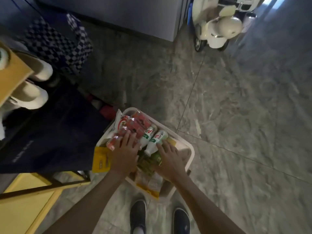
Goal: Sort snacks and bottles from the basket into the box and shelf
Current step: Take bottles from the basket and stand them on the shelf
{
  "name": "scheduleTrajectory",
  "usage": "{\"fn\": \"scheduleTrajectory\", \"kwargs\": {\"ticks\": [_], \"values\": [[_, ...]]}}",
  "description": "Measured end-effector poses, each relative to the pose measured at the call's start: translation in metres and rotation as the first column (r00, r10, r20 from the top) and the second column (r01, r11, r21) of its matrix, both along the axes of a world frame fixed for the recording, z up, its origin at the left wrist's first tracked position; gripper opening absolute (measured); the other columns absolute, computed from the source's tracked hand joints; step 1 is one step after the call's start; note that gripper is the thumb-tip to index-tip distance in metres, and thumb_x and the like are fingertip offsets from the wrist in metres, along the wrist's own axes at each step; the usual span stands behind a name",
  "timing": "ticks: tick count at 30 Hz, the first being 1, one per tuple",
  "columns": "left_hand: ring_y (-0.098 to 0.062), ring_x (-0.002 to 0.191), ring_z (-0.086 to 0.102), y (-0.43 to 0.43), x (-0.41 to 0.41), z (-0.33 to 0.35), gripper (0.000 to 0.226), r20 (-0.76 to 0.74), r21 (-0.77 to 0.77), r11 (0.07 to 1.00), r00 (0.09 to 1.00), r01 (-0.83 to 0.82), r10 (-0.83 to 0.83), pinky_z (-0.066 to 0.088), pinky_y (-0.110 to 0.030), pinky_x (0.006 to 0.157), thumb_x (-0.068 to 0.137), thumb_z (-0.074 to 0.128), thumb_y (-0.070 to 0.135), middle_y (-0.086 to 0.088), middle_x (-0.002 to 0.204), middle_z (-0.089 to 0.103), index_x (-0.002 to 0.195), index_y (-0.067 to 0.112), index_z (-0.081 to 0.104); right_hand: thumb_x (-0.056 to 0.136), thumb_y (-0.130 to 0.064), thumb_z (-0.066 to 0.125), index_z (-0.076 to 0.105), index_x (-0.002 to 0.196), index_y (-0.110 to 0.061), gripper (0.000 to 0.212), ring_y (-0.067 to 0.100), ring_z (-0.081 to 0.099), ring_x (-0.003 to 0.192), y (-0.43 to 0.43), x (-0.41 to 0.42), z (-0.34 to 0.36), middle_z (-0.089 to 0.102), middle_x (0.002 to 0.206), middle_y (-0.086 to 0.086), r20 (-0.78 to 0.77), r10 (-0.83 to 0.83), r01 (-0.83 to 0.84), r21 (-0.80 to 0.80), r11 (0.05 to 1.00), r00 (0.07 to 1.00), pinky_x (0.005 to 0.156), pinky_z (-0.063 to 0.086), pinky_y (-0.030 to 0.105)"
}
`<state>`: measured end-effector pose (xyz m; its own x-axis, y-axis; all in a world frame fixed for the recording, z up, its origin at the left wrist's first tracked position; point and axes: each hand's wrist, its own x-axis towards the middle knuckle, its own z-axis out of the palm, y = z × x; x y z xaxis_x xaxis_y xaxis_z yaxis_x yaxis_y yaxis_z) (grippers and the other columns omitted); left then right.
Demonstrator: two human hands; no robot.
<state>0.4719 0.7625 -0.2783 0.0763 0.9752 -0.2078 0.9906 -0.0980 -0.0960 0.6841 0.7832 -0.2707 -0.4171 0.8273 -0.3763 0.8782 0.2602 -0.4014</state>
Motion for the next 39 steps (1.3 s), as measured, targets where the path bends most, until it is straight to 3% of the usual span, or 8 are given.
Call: {"fn": "scheduleTrajectory", "kwargs": {"ticks": [9, 15, 20, 24, 26, 30, 34, 39], "values": [[-0.037, 0.143, 0.046, 0.007, -0.006, -0.023, 0.043, 0.02, 0.16, 0.987, 1.0, 0.014, -0.018, 0.036, -0.059, 0.112, 0.084, 0.081, 0.041, -0.012, 0.149, 0.052, 0.121, 0.024, 0.069, 0.09, -0.042, 0.08, 0.032, 0.165, -0.028, 0.09, 0.038, 0.019, 0.161, 0.018, -0.01, -0.053, 0.025, 0.174, 0.012, -0.18, 0.021, 0.01, 0.168, 0.986, 0.983, 0.128, 0.025, 0.058], [-0.032, 0.142, 0.05, 0.009, -0.015, -0.029, 0.038, 0.028, 0.227, 0.97, 0.995, 0.091, -0.1, 0.035, -0.061, 0.112, 0.089, 0.073, 0.041, -0.006, 0.148, 0.061, 0.12, 0.02, 0.072, 0.092, -0.045, 0.077, 0.05, 0.155, -0.02, 0.073, 0.036, 0.028, 0.16, 0.035, -0.005, -0.064, 0.043, 0.166, 0.008, -0.216, 0.117, -0.068, 0.222, 0.973, 0.969, 0.127, 0.027, 0.064], [-0.024, 0.131, 0.062, 0.015, -0.004, -0.013, 0.043, 0.209, 0.259, 0.966, 0.975, 0.02, -0.077, 0.043, -0.051, 0.107, 0.094, 0.058, 0.046, -0.005, 0.139, 0.069, 0.122, 0.015, 0.072, 0.092, -0.049, 0.077, 0.054, 0.149, -0.016, 0.07, 0.03, 0.053, 0.144, 0.034, -0.004, -0.05, 0.057, 0.155, 0.007, -0.323, -0.069, 0.113, 0.116, 0.987, 0.944, 0.112, 0.052, 0.052], [-0.019, 0.105, 0.074, 0.024, 0.016, 0.02, 0.044, 0.514, 0.173, 0.978, 0.858, -0.113, 0.008, 0.059, -0.032, 0.088, 0.099, 0.058, 0.045, -0.005, 0.125, 0.074, 0.127, 0.013, 0.067, 0.089, -0.047, 0.079, 0.065, 0.13, -0.029, 0.047, 0.007, 0.07, 0.1, 0.034, 0.0, -0.013, 0.075, 0.117, -0.011, -0.457, -0.256, 0.316, 0.059, 0.947, 0.852, 0.085, 0.059, 0.031], [-0.015, 0.094, 0.074, 0.025, 0.022, 0.042, 0.041, 0.624, 0.128, 0.977, 0.78, -0.168, 0.052, 0.061, -0.024, 0.078, 0.097, 0.064, 0.043, -0.002, 0.113, 0.076, 0.125, 0.015, 0.066, 0.087, -0.049, 0.081, 0.07, 0.127, -0.035, 0.044, 0.002, 0.071, 0.091, 0.032, 0.003, 0.009, 0.077, 0.107, -0.014, -0.49, -0.342, 0.417, 0.048, 0.908, 0.802, 0.08, 0.058, 0.025], [-0.004, 0.086, 0.064, 0.021, 0.024, 0.096, 0.032, 0.74, 0.132, 0.948, 0.665, -0.288, 0.099, 0.049, -0.005, 0.075, 0.091, 0.079, 0.029, 0.009, 0.104, 0.072, 0.12, 0.017, 0.07, 0.087, -0.066, 0.074, 0.071, 0.127, -0.04, 0.048, 0.0, 0.074, 0.091, 0.03, 0.012, 0.049, 0.078, 0.104, -0.021, -0.551, -0.405, 0.485, 0.001, 0.874, 0.73, 0.079, 0.065, 0.034], [-0.005, 0.085, 0.072, 0.014, 0.014, 0.165, 0.038, 0.808, 0.095, 0.905, 0.563, -0.414, 0.173, 0.062, -0.029, 0.075, 0.087, 0.079, 0.043, 0.015, 0.098, 0.074, 0.121, 0.027, 0.072, 0.091, -0.064, 0.072, 0.076, 0.118, -0.034, 0.041, 0.0, 0.076, 0.087, 0.035, 0.019, 0.119, 0.078, 0.101, -0.02, -0.588, -0.333, 0.434, 0.035, 0.9, 0.737, 0.073, 0.066, 0.03], [-0.001, 0.093, 0.076, -0.011, -0.009, 0.261, 0.044, 0.909, 0.031, 0.846, 0.367, -0.532, 0.197, 0.065, -0.039, 0.082, 0.079, 0.074, 0.068, 0.019, 0.099, 0.079, 0.116, 0.043, 0.072, 0.092, -0.056, 0.072, 0.076, 0.103, -0.029, 0.03, -0.008, 0.07, 0.073, 0.036, 0.012, 0.238, 0.071, 0.082, -0.024, -0.61, -0.207, 0.374, 0.159, 0.914, 0.765, 0.06, 0.052, 0.007]]}}
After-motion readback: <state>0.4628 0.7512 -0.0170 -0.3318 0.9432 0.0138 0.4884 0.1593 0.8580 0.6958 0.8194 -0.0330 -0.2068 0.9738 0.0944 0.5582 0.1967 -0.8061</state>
